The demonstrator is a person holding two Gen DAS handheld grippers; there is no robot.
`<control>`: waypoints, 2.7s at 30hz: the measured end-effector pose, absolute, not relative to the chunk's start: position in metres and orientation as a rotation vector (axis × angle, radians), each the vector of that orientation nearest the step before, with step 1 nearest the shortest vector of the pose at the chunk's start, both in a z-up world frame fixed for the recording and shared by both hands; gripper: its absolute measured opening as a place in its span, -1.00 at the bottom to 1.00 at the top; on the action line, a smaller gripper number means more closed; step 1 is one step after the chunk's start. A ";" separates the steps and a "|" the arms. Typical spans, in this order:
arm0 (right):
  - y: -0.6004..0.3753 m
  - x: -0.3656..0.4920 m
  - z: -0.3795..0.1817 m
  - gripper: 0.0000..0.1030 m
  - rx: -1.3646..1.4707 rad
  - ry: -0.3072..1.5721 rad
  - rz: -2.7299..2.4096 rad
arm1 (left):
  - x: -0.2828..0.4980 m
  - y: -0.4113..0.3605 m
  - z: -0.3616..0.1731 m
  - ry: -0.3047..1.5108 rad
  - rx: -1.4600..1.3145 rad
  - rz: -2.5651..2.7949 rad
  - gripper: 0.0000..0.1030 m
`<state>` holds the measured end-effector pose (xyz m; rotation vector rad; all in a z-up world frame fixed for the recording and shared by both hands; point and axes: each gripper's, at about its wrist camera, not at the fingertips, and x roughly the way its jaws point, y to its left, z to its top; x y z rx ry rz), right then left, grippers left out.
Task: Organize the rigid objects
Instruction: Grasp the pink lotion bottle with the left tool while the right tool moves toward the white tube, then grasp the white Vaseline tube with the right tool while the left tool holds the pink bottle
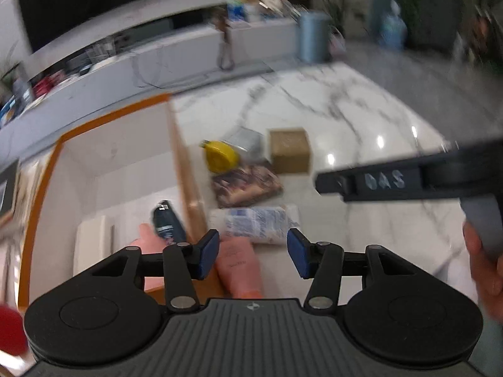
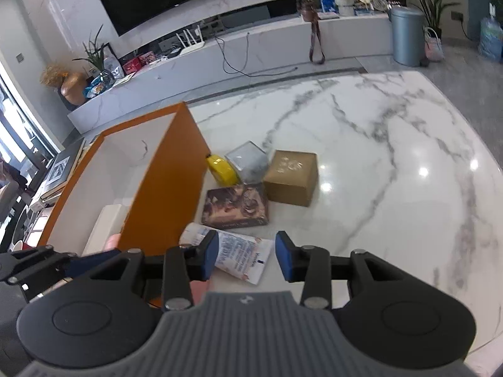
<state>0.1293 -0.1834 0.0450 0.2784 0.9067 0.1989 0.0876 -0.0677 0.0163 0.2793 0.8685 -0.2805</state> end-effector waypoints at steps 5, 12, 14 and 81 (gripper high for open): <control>-0.199 0.131 0.037 -0.12 0.309 0.920 0.189 | 0.102 -0.089 -0.004 0.974 0.418 -0.261 0.16; -0.206 0.135 0.026 -0.10 0.334 0.937 0.199 | 0.110 -0.101 -0.031 1.067 0.423 -0.170 0.15; -0.207 0.136 0.024 -0.09 0.338 0.939 0.199 | 0.110 -0.101 -0.030 1.062 0.442 -0.155 0.14; -0.120 0.224 -0.046 0.25 0.111 1.023 0.536 | 0.126 -0.046 -0.063 1.043 0.040 -0.028 -0.05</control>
